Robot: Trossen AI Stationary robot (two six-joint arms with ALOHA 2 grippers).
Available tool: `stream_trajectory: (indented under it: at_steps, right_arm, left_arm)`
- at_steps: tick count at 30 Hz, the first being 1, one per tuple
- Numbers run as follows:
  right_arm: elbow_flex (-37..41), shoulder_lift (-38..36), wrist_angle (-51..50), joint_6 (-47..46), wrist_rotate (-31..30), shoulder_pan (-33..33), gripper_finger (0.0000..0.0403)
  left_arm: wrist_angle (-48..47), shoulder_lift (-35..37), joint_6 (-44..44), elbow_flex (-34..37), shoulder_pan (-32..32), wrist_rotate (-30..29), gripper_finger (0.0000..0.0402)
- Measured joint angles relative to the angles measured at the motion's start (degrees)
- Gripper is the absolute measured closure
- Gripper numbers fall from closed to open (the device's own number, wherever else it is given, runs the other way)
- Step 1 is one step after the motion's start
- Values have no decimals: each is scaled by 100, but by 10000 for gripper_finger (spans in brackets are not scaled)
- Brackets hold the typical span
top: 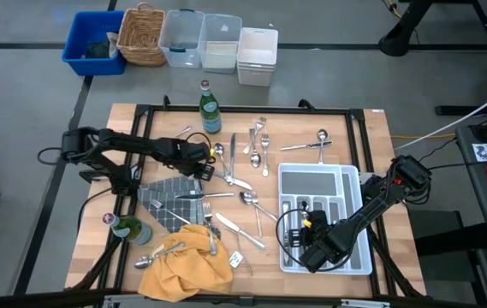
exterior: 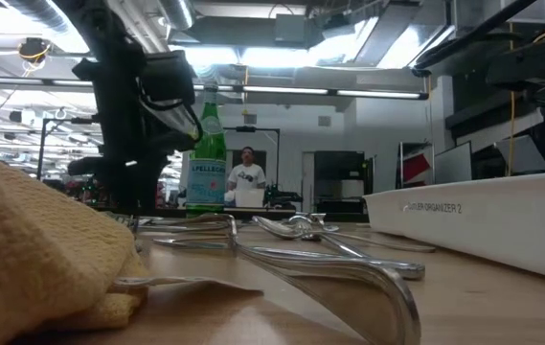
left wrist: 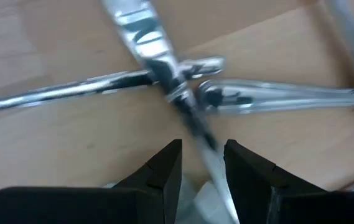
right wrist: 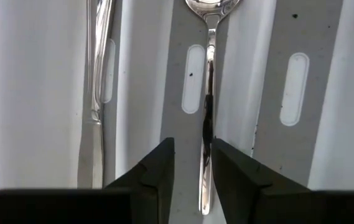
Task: Sort silverware
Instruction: Stack the silver knife into the white utensil tray with the other silver knife
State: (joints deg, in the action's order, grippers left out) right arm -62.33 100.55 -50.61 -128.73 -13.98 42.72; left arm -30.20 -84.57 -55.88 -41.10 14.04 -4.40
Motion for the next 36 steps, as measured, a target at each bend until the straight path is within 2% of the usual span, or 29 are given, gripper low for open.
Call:
stream_trajectory:
  at_steps: [16,19,28,32,36]
  right_arm:
    - [-2,0,-22,7,3,0,294]
    - [-2,0,-18,7,4,0,294]
    - [-383,-15,-374,152,-67,2,294]
    - [-590,-17,-756,192,-151,2,294]
    - [-705,-17,-983,192,-151,2,294]
  left_arm:
    - [238,-498,-247,-31,0,2,293]
    - [207,-534,-247,-30,0,-2,306]
    - [198,-545,-178,-20,0,8,383]
    - [226,-549,-151,-19,0,17,387]
    - [227,-555,-87,-15,0,18,373]
